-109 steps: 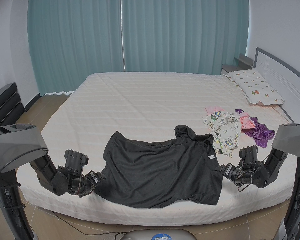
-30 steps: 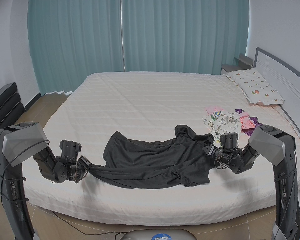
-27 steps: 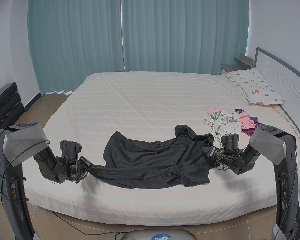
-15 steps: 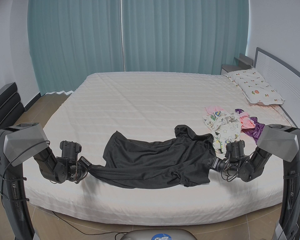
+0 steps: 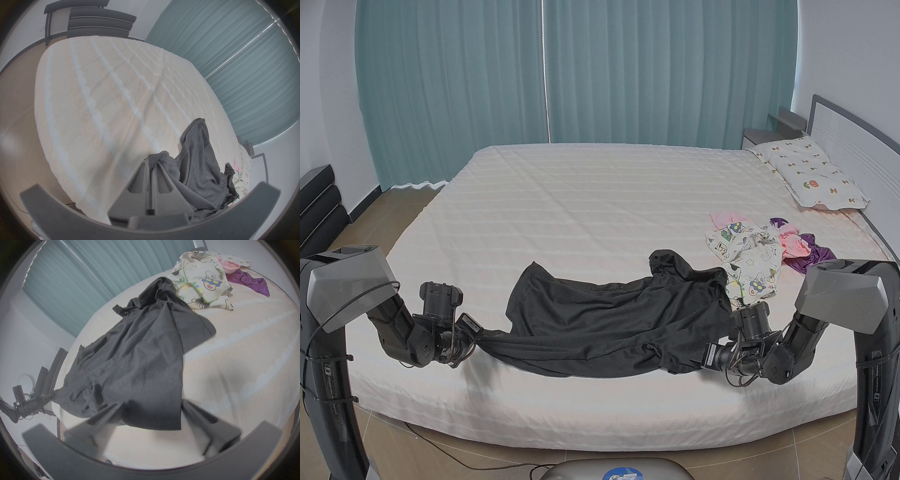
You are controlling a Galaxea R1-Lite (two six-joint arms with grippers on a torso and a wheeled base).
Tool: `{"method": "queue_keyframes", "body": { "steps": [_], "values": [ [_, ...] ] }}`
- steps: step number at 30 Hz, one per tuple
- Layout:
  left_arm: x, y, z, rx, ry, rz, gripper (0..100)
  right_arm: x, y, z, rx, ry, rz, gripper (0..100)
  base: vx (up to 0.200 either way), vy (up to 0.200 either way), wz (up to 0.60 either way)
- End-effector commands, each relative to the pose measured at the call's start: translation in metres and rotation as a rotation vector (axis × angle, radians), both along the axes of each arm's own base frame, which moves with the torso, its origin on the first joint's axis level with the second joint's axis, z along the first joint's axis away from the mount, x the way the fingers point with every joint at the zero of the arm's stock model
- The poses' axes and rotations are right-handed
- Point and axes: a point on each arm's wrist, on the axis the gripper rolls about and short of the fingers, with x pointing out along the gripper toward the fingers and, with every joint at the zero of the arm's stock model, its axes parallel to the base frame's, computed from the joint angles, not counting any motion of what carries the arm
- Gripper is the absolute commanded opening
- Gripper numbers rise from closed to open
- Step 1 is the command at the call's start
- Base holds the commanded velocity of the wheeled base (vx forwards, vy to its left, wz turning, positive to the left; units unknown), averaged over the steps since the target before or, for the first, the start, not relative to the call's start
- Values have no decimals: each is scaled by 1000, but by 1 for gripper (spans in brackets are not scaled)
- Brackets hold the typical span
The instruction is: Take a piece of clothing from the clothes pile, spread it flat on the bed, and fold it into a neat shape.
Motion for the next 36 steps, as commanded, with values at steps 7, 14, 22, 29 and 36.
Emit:
{"method": "queue_keyframes", "body": {
  "steps": [7,14,22,29,36],
  "values": [
    [-18,-7,4,37,36,-55,0,-36,-40,33,-59,63,-46,0,0,0,0],
    [-56,-19,14,156,106,-240,0,-76,-81,47,-153,104,-49,0,0,0,0],
    [-90,-43,15,224,294,-407,0,-93,-89,43,-183,153,-41,0,0,0,0],
    [-96,-49,10,240,361,-447,0,-95,-88,36,-205,188,-42,0,0,0,0],
    [-91,-51,10,204,329,-454,100,-90,-87,36,-196,172,-30,100,0,0,0]
  ]
}}
